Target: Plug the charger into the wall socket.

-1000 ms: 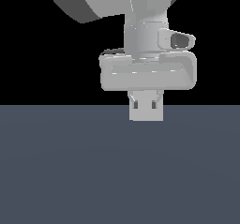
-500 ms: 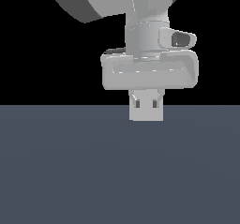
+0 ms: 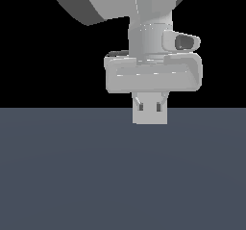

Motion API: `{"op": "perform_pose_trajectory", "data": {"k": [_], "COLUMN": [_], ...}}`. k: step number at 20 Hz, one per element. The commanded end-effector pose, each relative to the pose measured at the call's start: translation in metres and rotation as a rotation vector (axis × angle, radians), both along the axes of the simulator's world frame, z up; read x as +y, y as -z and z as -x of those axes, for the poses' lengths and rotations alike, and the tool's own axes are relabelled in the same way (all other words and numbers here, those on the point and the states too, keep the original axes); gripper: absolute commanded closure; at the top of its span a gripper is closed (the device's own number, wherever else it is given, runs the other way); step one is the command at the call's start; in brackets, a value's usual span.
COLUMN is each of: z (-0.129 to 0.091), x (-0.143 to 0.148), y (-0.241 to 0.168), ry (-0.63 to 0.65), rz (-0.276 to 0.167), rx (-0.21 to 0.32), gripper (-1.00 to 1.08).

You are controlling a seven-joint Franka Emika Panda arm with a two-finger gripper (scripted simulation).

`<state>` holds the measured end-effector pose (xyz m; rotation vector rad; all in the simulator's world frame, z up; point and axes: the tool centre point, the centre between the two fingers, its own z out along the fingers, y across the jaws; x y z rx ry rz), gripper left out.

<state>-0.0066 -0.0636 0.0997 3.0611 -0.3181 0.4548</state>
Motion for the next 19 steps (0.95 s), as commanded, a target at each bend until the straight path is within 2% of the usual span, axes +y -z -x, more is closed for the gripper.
{"op": "perform_pose_trajectory", "data": {"k": [1,11,19], "z": [-0.005,-0.039,-0.045], "x": [-0.001,-0.008,-0.009], "y": [0.0,0.0,0.0], "ry": [0.0,0.0,0.0], "rz": [0.0,0.0,0.0], "rx": [0.0,-0.001,-0.001], "gripper": [1.08,1.08,1.08]}}
